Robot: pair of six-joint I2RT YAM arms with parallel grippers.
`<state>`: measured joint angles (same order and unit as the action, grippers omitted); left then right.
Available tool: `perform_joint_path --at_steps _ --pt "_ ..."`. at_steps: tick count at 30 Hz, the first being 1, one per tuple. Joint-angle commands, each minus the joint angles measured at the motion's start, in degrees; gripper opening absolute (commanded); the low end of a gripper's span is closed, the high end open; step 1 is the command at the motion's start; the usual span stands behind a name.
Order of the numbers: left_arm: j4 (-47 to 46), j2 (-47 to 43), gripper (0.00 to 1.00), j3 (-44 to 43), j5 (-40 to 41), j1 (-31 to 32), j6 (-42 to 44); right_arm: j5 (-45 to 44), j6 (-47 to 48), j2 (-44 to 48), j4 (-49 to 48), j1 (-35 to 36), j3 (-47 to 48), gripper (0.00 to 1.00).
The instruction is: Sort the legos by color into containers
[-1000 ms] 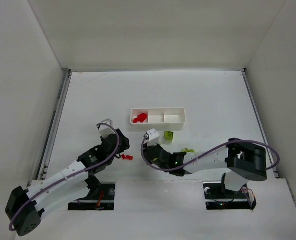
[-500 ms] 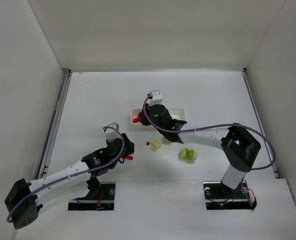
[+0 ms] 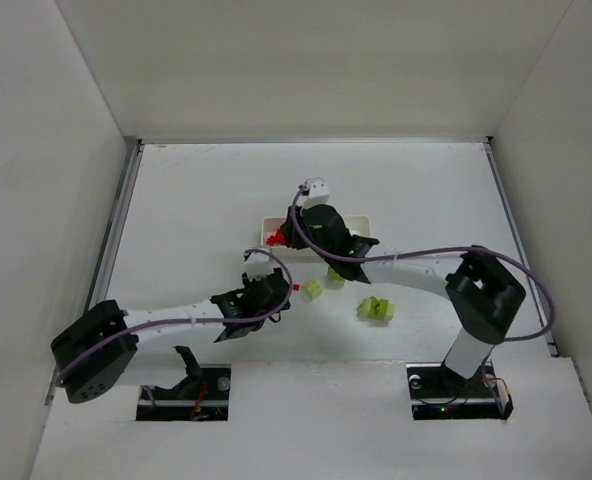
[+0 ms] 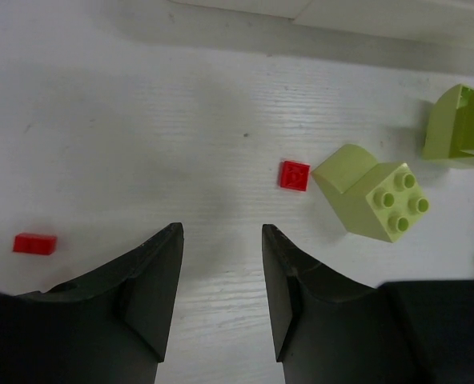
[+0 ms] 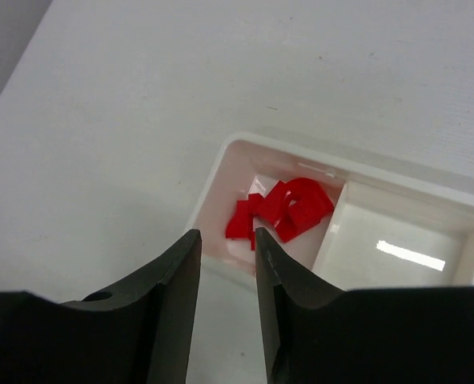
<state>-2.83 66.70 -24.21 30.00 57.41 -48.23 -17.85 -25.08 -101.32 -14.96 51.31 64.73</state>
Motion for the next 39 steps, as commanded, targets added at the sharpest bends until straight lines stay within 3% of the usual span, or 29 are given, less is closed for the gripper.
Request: perform_joint_path --at_steps 1,15,18,24,32,39 --pt "-5.25 4.65 0.41 -4.61 1.55 1.69 2.26 -0.52 1.44 8.66 -1.65 -0.64 -4.51 0.37" --pt "-6.66 20.31 0.40 -12.79 3.22 3.01 5.25 -2.55 2.85 28.80 -3.31 -4.24 -21.65 0.37" --pt "-6.66 22.86 0.39 -14.11 3.31 3.19 5.42 -1.76 2.41 30.12 -5.25 -5.12 -23.94 0.37" --pt "-3.95 24.89 0.28 -15.52 4.36 3.80 4.90 -1.14 1.96 32.06 -5.78 -5.83 -25.61 0.37" --pt "2.21 26.28 0.34 -15.78 9.03 5.74 4.02 -1.05 0.74 33.99 -6.04 -6.88 -26.67 0.38" --pt "0.72 29.81 0.27 -17.63 10.08 6.27 5.07 -1.14 0.21 34.35 -6.31 -7.32 -27.11 0.38"
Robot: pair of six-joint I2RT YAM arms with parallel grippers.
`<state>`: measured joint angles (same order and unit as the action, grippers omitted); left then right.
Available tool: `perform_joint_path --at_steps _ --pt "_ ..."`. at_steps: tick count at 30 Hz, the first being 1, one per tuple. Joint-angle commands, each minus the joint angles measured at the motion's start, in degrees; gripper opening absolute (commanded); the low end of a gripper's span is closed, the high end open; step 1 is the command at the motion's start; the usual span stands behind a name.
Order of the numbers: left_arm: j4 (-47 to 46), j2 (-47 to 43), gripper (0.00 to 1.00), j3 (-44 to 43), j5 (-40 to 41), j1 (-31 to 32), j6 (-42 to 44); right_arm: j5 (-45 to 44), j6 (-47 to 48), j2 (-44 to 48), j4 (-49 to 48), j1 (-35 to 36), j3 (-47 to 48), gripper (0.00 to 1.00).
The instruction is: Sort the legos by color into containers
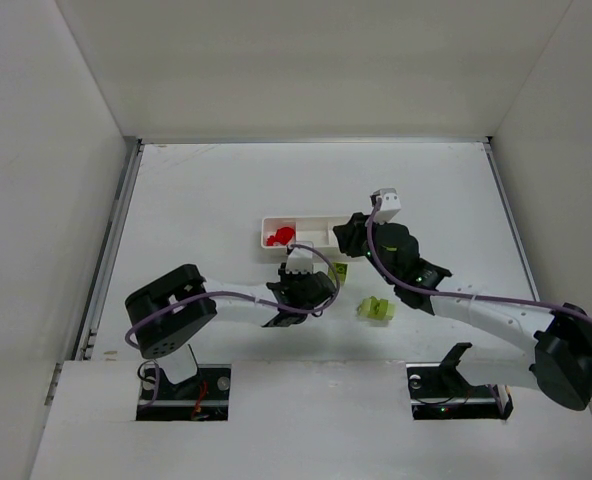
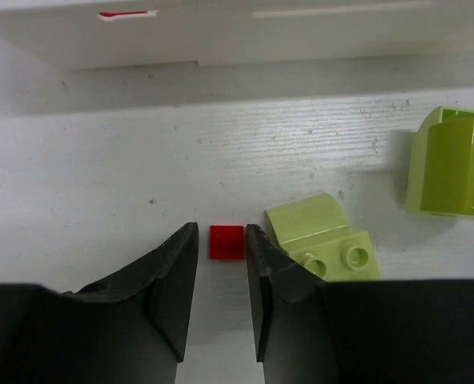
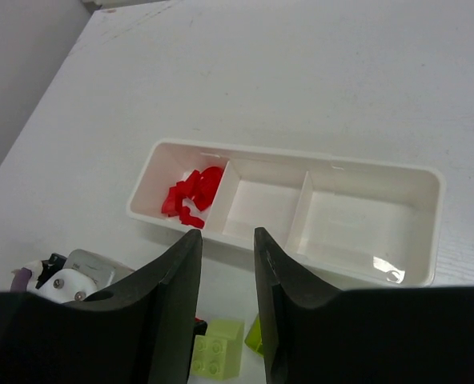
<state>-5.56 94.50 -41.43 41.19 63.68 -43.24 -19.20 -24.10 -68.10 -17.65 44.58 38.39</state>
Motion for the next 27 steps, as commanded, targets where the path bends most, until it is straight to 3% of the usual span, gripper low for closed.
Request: perform_joint_path --at_steps 1,7,11,17,22,27 --pt "3.28 2.01 0.25 -0.49 -0.59 0.08 0.44 0.30 -0.86 0.95 -3.62 -0.68 -0.77 0.39" --pt "2.57 -2.11 0.14 0.91 -1.11 -0.01 1.14 -0.22 -0.86 1.30 -4.32 -1.03 -1.47 0.41" --pt "2.49 -10.98 0.12 2.58 -1.20 -0.88 1.41 -0.66 -1.21 1.91 -4.50 -1.99 -2.09 0.42" --pt "0.73 -22.68 0.12 2.15 -3.83 -8.25 5.18 -0.75 -3.15 1.91 -5.29 -3.93 -3.15 0.43" --pt "-3.48 -19.98 0.13 -1.45 -9.54 -16.78 8.78 -0.57 -3.85 1.04 -5.29 -4.55 -3.06 0.43" --pt "-6.39 -13.83 0.15 -5.41 -11.48 -20.92 10.98 -1.19 -3.33 0.25 -5.38 -4.37 -2.89 0.44"
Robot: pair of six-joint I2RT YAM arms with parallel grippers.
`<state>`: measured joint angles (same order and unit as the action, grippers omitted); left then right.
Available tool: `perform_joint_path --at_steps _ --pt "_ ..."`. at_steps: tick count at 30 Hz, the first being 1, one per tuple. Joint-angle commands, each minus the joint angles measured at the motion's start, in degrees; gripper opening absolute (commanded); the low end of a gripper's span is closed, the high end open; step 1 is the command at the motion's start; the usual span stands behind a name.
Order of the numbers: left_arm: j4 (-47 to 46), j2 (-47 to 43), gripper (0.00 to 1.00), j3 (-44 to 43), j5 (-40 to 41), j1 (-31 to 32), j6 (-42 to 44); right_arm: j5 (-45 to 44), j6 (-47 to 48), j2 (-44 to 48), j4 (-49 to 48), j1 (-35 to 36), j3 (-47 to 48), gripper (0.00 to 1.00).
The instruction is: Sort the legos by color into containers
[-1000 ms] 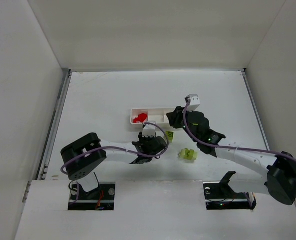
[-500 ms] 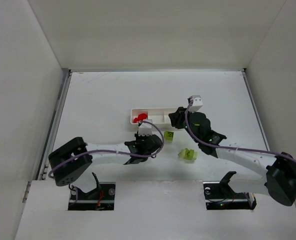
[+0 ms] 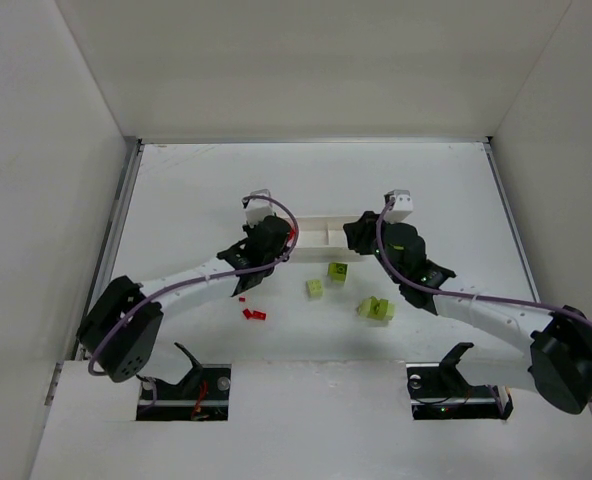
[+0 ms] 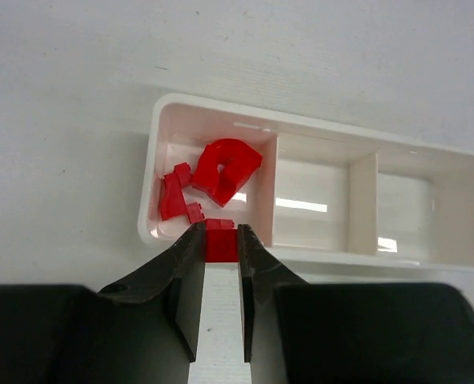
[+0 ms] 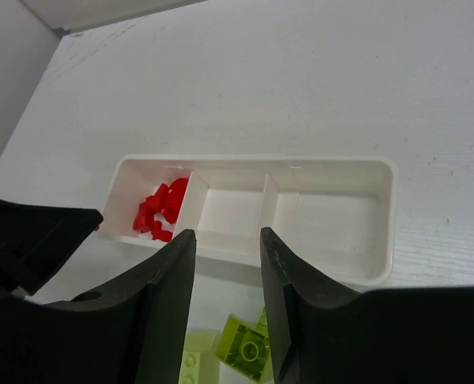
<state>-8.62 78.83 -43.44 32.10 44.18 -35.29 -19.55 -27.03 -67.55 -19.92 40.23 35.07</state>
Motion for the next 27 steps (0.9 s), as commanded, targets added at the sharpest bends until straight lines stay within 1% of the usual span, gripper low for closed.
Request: perform_joint_path --at_steps 1,5,8,9,11,13,15,17,19,22,25,27 --pt "-3.85 2.90 0.15 -3.93 -2.22 -2.12 3.73 -0.84 -0.13 -0.56 -2.67 -0.02 0.61 0.44" --pt "-4.91 7.12 0.19 -5.95 -3.00 -4.94 4.35 -1.36 0.57 -0.74 -2.58 -0.02 0.88 0.44" --pt "-5.18 8.62 0.21 -6.66 -3.79 -5.38 4.61 -1.45 1.36 -1.79 -2.23 0.33 1.49 0.43" --pt "-5.18 8.97 0.23 -6.83 -3.97 -5.38 4.44 -1.54 1.71 -1.97 -2.14 0.68 1.67 0.43" --pt "-5.09 9.33 0.30 -7.18 -4.32 -5.21 4.61 -2.16 1.80 -2.41 -2.05 1.21 2.02 0.44" --pt "-5.26 8.80 0.34 -6.84 -4.50 -5.12 4.53 -2.25 2.41 -3.11 -1.96 1.65 2.28 0.44" --pt "-5.61 7.40 0.37 -5.52 -4.50 -5.12 3.91 -2.51 3.47 -3.64 -1.26 2.35 2.90 0.44" --pt "-5.70 5.91 0.37 -4.38 -4.59 -5.12 3.65 -3.21 4.35 -3.82 -0.65 3.23 3.51 0.43" --pt "-5.70 2.49 0.37 -1.84 -4.94 -4.60 3.47 -3.56 5.84 -4.26 -0.21 4.28 4.04 0.38" --pt "-6.23 -3.22 0.36 3.34 -5.90 -3.10 1.28 -3.91 7.43 -4.17 3.73 7.35 5.80 0.30" --pt "-5.79 -8.67 0.36 8.62 -8.09 -1.26 -0.65 -4.97 5.68 -2.94 6.29 11.65 4.75 0.31" --pt "-5.70 -11.93 0.35 12.40 -8.89 -0.11 -1.97 -6.37 3.92 -1.98 7.35 15.61 3.08 0.36"
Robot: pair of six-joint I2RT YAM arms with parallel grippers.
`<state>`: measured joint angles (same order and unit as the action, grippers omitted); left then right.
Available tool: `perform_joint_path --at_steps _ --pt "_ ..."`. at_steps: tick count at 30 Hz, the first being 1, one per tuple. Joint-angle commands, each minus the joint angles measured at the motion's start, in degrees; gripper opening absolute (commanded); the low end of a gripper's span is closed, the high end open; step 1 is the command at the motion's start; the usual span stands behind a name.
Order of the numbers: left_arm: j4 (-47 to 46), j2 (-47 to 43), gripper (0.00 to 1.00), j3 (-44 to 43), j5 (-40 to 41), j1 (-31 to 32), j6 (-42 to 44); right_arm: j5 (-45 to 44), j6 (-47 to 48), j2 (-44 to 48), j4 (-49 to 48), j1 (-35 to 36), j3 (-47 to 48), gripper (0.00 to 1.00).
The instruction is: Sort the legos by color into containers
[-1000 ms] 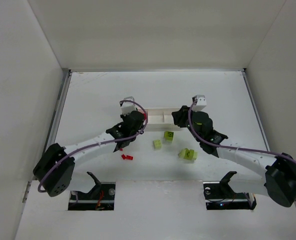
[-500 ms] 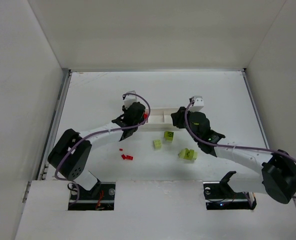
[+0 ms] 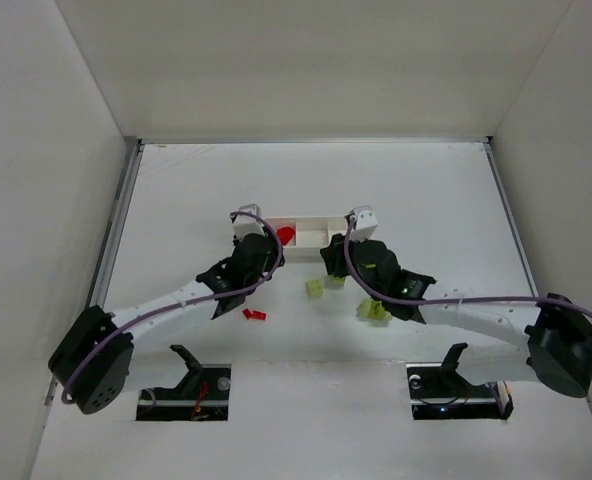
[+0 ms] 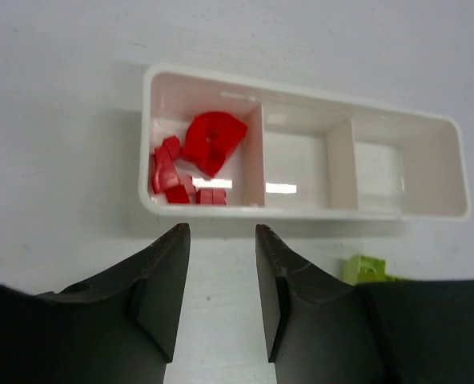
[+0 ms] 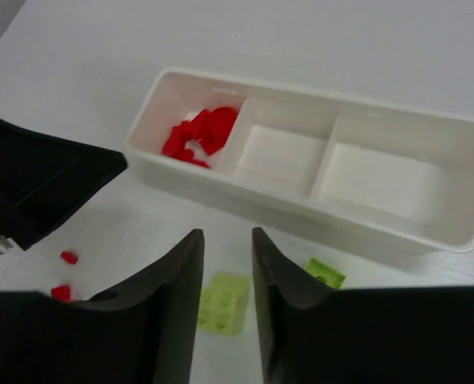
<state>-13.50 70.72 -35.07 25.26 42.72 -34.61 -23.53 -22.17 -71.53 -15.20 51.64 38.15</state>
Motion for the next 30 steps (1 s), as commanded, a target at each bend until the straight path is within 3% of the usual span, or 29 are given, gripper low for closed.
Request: perform_joint_path --at_steps 1,5,13,27,30 --pt "-0.66 -5.31 0.35 5.78 -2.23 1.88 -3.53 -3.53 -1.55 2.44 2.98 6.04 -0.79 0.41" --pt "0.93 -10.15 0.35 10.01 -3.37 2.85 -6.69 -7.58 -5.94 2.97 4.04 10.63 -3.78 0.56" --pt "0.84 -13.24 0.35 11.69 -3.46 6.10 -9.68 -2.22 -10.35 -6.07 2.81 10.81 -3.18 0.64" --pt "0.58 -12.71 0.35 13.89 -3.19 9.18 -13.55 -2.48 -10.87 -16.36 0.43 9.23 1.57 0.54" --pt "1.02 -12.62 0.35 13.10 -3.63 9.27 -13.29 -2.92 -10.79 -18.12 0.87 9.14 2.89 0.41"
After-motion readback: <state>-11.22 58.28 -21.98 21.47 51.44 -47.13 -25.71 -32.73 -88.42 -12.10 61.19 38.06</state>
